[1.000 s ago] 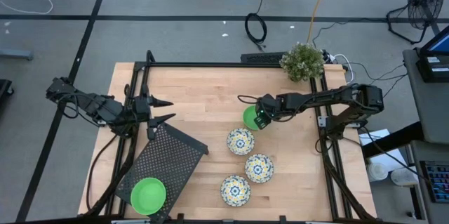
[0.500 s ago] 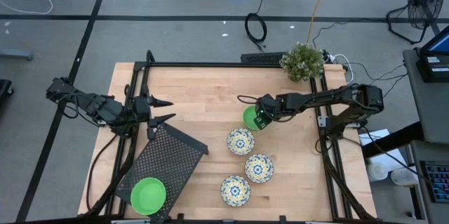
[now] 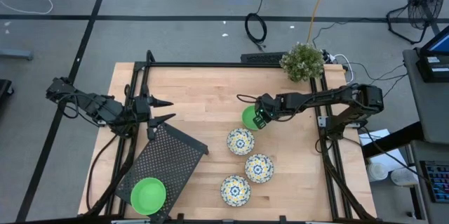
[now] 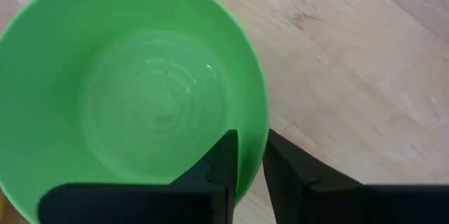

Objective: Pick & Place Mini bowls
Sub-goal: Stack the green bowl on the green bowls on the shelf

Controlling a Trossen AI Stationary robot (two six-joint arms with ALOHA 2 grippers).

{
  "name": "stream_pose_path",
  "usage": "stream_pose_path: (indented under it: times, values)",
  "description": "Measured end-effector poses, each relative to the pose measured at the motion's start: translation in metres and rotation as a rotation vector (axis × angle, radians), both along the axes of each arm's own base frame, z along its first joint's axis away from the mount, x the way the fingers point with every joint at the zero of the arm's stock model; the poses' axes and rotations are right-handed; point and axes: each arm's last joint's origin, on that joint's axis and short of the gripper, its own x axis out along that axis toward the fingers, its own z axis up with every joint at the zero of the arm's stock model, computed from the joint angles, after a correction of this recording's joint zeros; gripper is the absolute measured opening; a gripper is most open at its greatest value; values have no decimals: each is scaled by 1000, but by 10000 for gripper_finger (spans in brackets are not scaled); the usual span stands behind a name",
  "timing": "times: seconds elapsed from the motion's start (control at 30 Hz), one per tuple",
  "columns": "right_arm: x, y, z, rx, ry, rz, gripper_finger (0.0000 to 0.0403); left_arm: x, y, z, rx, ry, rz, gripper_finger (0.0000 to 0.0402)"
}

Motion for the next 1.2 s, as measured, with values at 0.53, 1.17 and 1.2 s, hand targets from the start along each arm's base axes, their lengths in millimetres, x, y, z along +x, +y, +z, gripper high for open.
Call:
stream_pose_path:
  times: [0.53, 1.17, 1.2]
  values:
    - [0, -2, 1, -41, 13, 36, 4, 0, 0, 0, 0, 0, 0, 182]
    - [3, -8, 2, -122, -1, 56, 2, 0, 0, 0, 0, 1, 0, 182]
    - [3, -9, 3, -138, -6, 54, 2, 0, 0, 0, 0, 0, 0, 182]
